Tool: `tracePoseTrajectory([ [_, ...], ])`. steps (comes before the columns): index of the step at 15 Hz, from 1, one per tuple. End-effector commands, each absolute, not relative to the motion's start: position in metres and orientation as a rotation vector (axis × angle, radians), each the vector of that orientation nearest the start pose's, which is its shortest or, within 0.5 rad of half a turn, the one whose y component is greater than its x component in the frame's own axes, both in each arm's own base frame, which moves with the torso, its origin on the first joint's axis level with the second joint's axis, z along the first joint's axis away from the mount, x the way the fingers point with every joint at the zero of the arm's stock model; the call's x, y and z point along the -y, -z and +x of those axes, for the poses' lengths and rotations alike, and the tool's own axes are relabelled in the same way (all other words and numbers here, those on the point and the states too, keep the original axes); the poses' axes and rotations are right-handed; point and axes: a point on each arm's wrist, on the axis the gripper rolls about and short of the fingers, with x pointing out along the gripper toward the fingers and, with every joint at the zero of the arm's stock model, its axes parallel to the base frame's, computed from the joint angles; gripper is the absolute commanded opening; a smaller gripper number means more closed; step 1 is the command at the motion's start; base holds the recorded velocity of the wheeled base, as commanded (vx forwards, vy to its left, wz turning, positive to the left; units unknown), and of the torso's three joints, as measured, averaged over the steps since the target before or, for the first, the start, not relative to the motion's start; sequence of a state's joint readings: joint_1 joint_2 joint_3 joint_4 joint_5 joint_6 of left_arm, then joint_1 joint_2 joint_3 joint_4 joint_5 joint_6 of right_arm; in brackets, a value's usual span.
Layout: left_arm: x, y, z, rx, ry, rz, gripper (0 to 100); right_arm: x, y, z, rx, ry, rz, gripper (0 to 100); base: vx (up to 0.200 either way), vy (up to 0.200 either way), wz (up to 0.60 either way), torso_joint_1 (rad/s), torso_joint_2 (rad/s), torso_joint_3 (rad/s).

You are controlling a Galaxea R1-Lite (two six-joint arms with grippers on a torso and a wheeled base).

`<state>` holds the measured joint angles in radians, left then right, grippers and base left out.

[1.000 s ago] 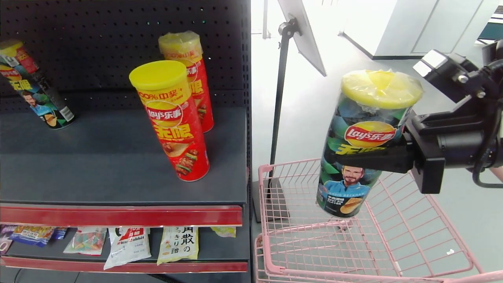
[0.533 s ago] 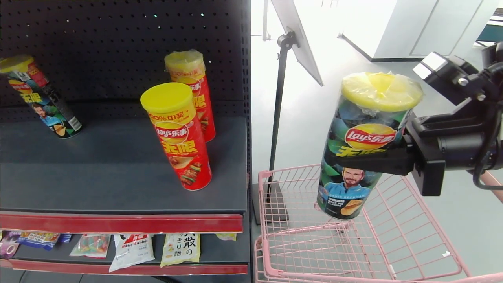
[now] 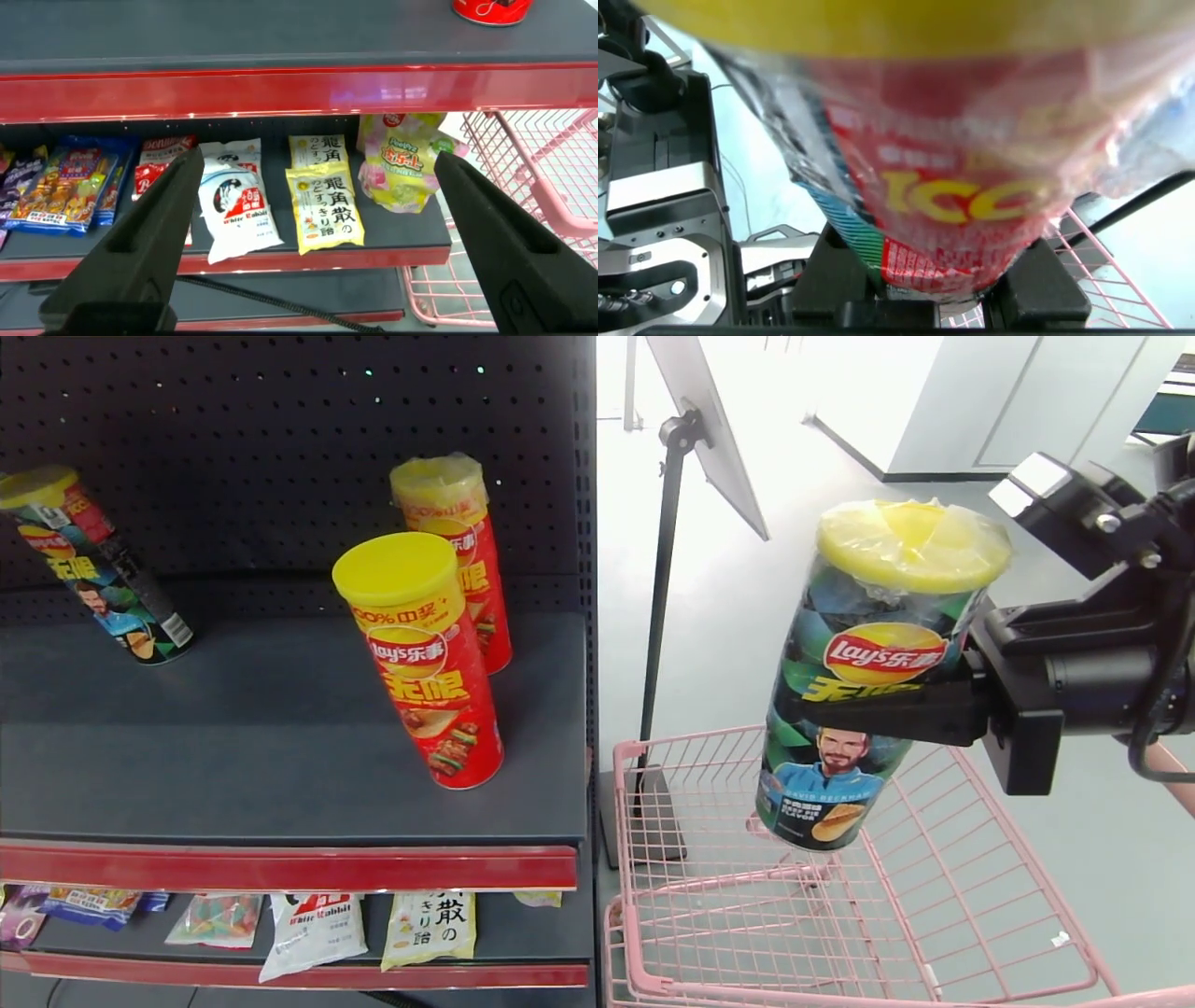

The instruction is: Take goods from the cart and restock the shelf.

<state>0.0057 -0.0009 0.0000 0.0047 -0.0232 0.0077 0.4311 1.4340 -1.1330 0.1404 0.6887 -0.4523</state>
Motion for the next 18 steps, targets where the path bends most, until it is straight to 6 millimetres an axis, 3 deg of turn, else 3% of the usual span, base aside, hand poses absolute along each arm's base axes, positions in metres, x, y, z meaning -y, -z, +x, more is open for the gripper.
tracePoseTrajectory([
  [1,0.001,-0.075,-0.023,-0.005,0.017,0.008,100,-0.104,-0.277,0.208,-0.2,-1.156,-0.335,0,0.0,0.0,0.0,0.0,0.0,0.0],
  [4,0.001,-0.075,-0.023,-0.005,0.017,0.008,100,-0.097,-0.28,0.21,-0.189,-1.124,-0.336,0,0.0,0.0,0.0,0.0,0.0,0.0],
  [14,0.001,-0.075,-0.023,-0.005,0.02,0.009,100,-0.104,-0.283,0.207,-0.145,-1.147,-0.348,0,0.0,0.0,0.0,0.0,0.0,0.0],
  [18,0.001,-0.075,-0.023,-0.004,0.023,0.009,100,-0.11,-0.29,0.193,-0.107,-1.194,-0.356,0,0.0,0.2,0.0,0.002,0.0,0.001],
])
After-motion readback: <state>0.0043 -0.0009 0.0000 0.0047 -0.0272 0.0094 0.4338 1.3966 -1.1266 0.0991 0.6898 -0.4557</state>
